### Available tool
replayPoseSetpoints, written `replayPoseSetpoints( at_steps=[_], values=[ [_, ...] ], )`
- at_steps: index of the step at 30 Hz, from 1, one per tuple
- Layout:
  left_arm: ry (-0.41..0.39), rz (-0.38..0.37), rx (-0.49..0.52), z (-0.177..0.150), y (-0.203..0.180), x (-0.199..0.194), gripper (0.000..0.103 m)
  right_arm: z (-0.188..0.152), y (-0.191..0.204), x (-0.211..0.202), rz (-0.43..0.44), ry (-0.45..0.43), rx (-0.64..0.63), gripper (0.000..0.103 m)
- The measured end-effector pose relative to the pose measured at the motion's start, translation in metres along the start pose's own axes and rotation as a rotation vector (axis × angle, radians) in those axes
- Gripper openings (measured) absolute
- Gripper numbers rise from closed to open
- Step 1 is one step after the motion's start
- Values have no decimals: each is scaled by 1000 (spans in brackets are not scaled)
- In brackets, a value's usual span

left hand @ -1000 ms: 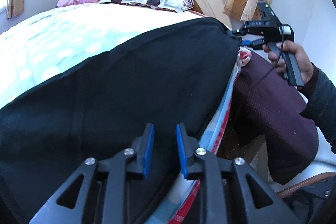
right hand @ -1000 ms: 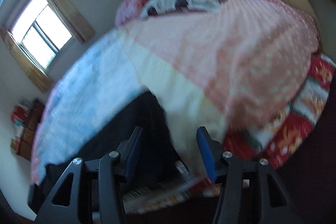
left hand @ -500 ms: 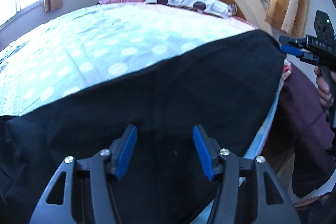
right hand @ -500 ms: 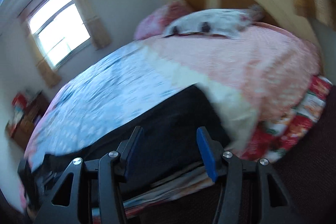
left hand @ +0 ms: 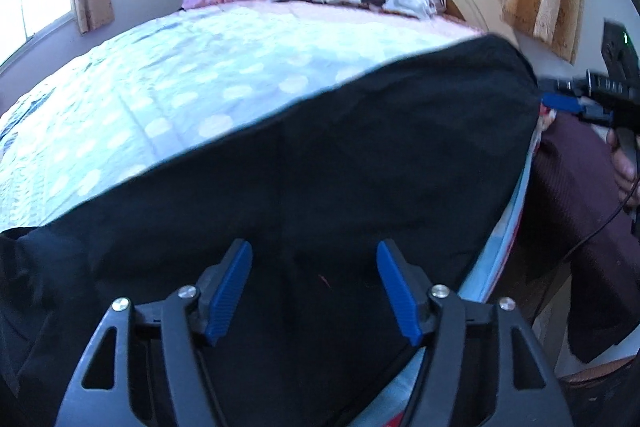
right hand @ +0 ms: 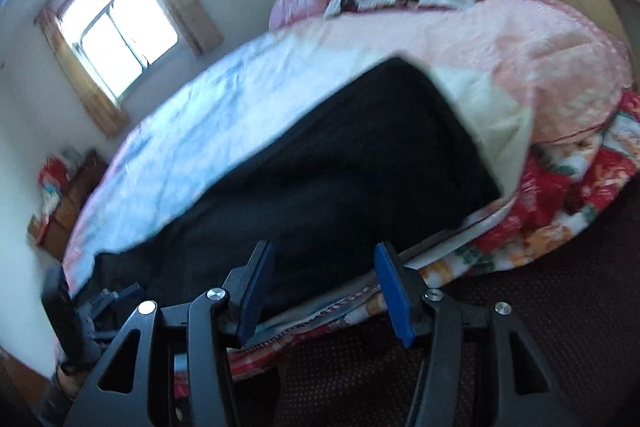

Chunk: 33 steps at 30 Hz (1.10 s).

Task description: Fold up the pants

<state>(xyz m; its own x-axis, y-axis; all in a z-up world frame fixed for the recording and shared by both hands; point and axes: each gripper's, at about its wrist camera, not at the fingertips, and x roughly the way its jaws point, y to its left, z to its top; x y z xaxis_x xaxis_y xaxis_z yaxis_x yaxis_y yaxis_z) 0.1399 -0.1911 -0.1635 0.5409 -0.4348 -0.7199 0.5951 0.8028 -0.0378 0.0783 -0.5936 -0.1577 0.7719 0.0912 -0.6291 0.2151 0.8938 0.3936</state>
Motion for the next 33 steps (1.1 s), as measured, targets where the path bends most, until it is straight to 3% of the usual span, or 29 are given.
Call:
replayPoseSetpoints(
  at_steps=[4,9,14,16,21,25,26,27,28,33],
  values=[
    [-60,120,-1,0,29,-18,76,-2,-12,-9,-17,-3,47,54],
    [-5,283,-137,-4,114,-27,76,-4,-19,-11,-48,-21,77,55],
    [6,389,-214,-13,187,-66,76,-6,4,-22,-56,-94,-19,55],
    [21,373,-237,-14,205,-69,76,-7,14,-24,-53,-123,-50,55],
    [46,218,-298,-4,231,-54,73,-11,39,-13,-9,-118,-110,55],
    [112,113,-374,1,242,-26,60,-15,57,-5,25,-92,-154,55],
    [125,121,-388,0,242,-20,48,-17,62,-2,24,-85,-176,55],
    [138,124,-388,-1,243,-15,26,-18,64,0,15,-79,-189,55],
    [152,140,-374,-2,241,-12,11,-19,65,2,9,-75,-192,55],
    [93,198,-345,0,248,-28,6,-24,64,9,8,-53,-171,55]
  ],
)
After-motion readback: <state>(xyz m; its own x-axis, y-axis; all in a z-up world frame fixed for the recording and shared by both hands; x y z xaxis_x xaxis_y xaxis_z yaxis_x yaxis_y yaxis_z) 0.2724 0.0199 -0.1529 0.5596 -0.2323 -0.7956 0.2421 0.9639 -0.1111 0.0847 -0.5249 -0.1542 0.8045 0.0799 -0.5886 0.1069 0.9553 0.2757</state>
